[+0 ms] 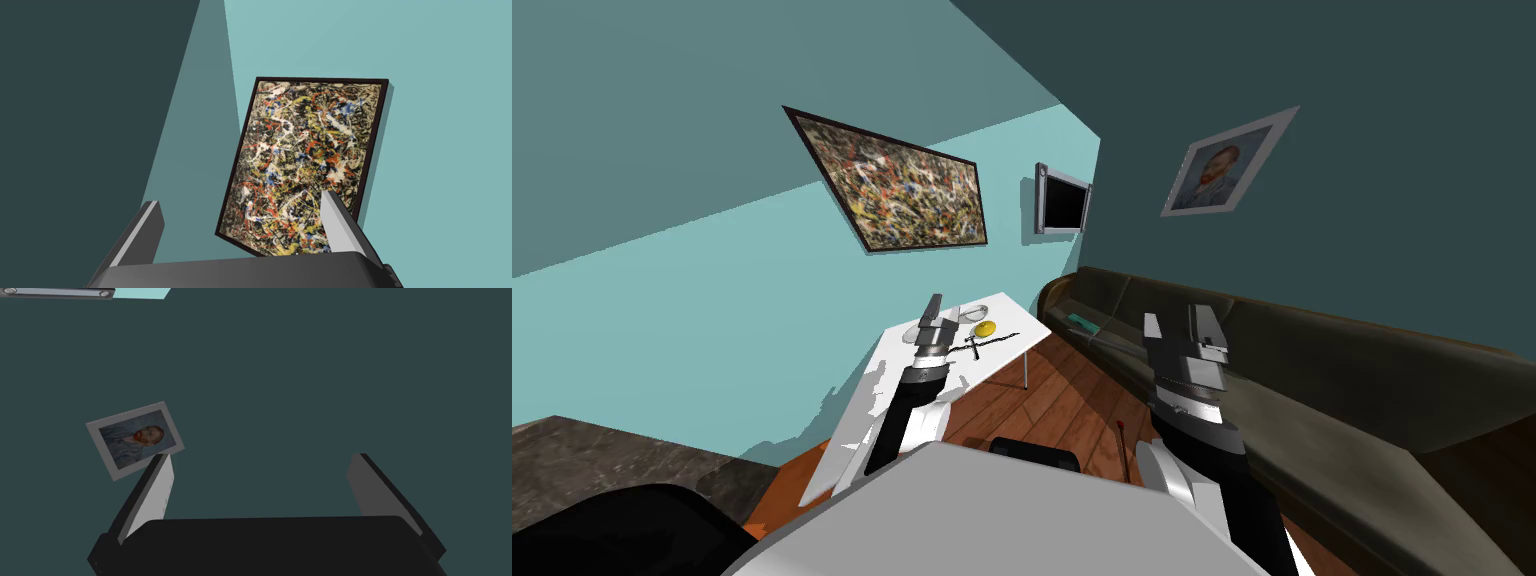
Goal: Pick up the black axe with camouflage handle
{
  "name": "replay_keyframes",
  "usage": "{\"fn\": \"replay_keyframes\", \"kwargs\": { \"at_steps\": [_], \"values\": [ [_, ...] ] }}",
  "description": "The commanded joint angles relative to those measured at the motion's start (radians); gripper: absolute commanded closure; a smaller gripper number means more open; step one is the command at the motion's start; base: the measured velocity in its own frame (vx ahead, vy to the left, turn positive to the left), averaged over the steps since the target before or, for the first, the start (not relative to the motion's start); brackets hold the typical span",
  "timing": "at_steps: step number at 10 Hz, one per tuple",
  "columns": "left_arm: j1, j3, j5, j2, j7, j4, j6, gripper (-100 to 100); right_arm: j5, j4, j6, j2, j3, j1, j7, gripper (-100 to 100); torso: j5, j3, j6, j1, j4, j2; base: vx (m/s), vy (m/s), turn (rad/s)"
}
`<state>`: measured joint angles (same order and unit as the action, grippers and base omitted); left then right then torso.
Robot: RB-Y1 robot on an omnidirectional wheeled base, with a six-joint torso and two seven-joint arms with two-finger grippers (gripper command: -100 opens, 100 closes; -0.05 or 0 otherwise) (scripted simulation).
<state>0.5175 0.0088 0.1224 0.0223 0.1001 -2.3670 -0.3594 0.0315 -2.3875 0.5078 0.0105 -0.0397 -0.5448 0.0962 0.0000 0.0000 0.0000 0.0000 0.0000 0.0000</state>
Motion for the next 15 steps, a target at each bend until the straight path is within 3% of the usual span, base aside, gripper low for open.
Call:
{"fn": "replay_keyframes", "kwargs": {
  "at_steps": [1, 5, 10, 11, 15],
  "values": [
    [0.007, 0.005, -0.005, -0.043, -0.005, 0.002, 0.012, -100, 0.000, 0.000, 0.000, 0.000, 0.000, 0.000, 0.000, 0, 0.000, 0.000, 0.000, 0.000, 0.000, 0.000, 0.004, -0.001, -0.030],
    [0.048, 0.034, -0.028, -0.163, -0.032, 0.011, 0.078, -100, 0.000, 0.000, 0.000, 0.000, 0.000, 0.000, 0.000, 0, 0.000, 0.000, 0.000, 0.000, 0.000, -0.001, 0.015, -0.004, -0.051],
    [0.132, 0.097, -0.072, -0.303, -0.089, 0.022, 0.208, -100, 0.000, 0.000, 0.000, 0.000, 0.000, 0.000, 0.000, 0, 0.000, -0.001, 0.000, -0.001, 0.000, -0.001, 0.027, -0.014, -0.064],
    [0.132, 0.097, -0.072, -0.303, -0.089, 0.022, 0.211, -100, 0.000, 0.000, 0.000, 0.000, 0.000, 0.000, 0.000, 0, 0.000, -0.001, 0.000, -0.001, 0.000, -0.002, 0.023, -0.010, -0.028],
    [0.212, 0.157, -0.120, -0.405, -0.143, 0.034, 0.330, -100, 0.000, 0.000, 0.000, 0.000, 0.000, 0.000, 0.000, 0, 0.000, -0.001, 0.000, -0.001, 0.000, -0.002, 0.027, -0.018, -0.087]
  ]
}}
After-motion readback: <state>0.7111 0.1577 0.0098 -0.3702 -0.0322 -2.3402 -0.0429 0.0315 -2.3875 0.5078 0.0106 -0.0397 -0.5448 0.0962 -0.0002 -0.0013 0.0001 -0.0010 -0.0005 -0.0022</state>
